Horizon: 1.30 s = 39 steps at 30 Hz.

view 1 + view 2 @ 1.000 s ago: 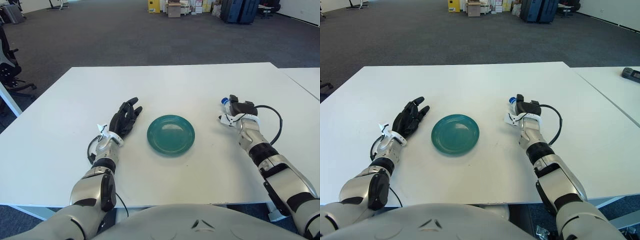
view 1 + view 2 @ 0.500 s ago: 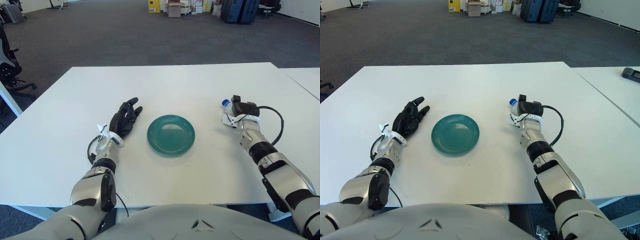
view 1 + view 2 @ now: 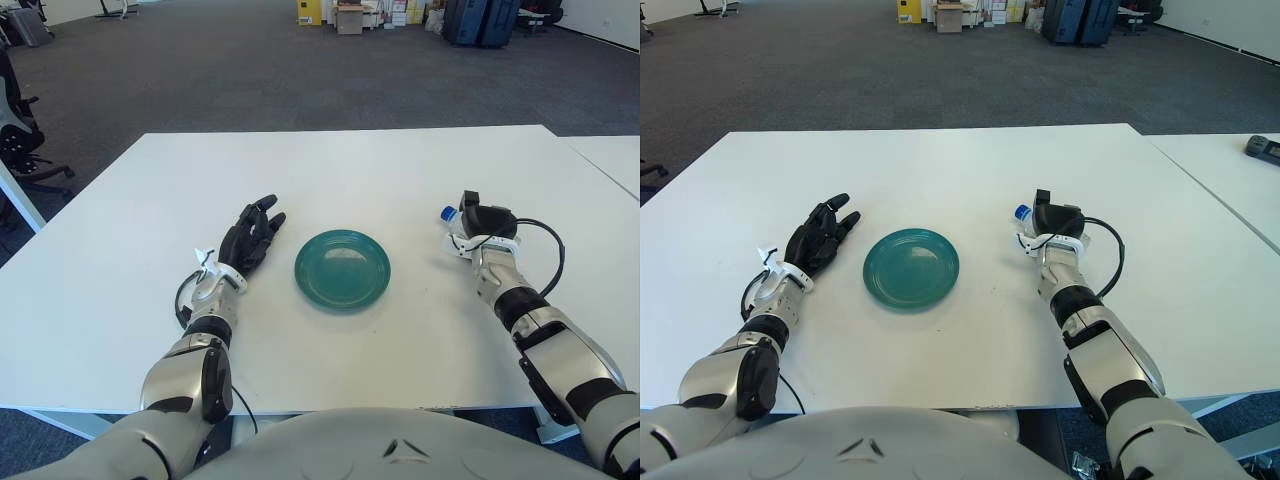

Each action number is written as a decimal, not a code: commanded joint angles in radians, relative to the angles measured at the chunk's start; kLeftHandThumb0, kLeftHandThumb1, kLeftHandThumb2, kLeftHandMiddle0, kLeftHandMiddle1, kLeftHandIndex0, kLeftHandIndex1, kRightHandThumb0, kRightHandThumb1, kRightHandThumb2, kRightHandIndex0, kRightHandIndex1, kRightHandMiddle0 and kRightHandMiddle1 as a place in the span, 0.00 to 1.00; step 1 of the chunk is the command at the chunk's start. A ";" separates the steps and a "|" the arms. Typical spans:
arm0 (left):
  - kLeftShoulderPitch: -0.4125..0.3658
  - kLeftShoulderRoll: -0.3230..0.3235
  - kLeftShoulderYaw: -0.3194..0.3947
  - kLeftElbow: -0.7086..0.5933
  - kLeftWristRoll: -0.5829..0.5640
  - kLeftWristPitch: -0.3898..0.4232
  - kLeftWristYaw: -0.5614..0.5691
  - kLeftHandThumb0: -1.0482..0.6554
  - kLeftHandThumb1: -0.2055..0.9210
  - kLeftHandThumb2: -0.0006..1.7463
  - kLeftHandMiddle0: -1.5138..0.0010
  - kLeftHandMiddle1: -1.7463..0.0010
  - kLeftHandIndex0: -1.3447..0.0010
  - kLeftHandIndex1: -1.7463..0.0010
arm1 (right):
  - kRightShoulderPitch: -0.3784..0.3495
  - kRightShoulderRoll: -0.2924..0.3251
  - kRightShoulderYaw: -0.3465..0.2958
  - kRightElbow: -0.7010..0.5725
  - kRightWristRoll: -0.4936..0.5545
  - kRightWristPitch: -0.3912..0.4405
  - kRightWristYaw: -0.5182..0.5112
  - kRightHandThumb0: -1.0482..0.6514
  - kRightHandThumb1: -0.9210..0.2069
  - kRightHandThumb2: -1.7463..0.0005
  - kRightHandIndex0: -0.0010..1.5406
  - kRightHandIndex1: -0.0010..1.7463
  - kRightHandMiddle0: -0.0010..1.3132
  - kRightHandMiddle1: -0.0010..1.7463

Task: Put the bottle into the plate.

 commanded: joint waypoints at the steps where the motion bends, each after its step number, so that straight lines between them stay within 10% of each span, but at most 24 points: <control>1: 0.024 -0.004 -0.004 0.022 0.009 0.018 0.003 0.23 1.00 0.41 0.66 0.65 0.92 0.46 | 0.045 0.016 -0.011 -0.007 0.040 -0.034 -0.005 0.61 0.73 0.12 0.51 0.94 0.44 1.00; 13: 0.027 -0.006 -0.006 0.020 0.010 0.011 0.000 0.23 1.00 0.41 0.67 0.65 0.92 0.46 | 0.111 -0.002 -0.043 -0.142 0.068 -0.138 -0.073 0.62 0.72 0.11 0.50 0.98 0.41 1.00; 27: 0.028 -0.008 -0.006 0.019 0.009 0.009 0.002 0.23 1.00 0.40 0.66 0.65 0.92 0.46 | 0.360 -0.032 -0.097 -0.726 0.100 -0.248 -0.026 0.62 0.69 0.12 0.48 1.00 0.39 1.00; 39: 0.021 -0.012 -0.007 0.017 0.008 0.016 0.002 0.24 1.00 0.40 0.68 0.65 0.93 0.47 | 0.465 -0.027 -0.049 -0.884 -0.020 -0.389 -0.078 0.62 0.66 0.14 0.46 1.00 0.37 1.00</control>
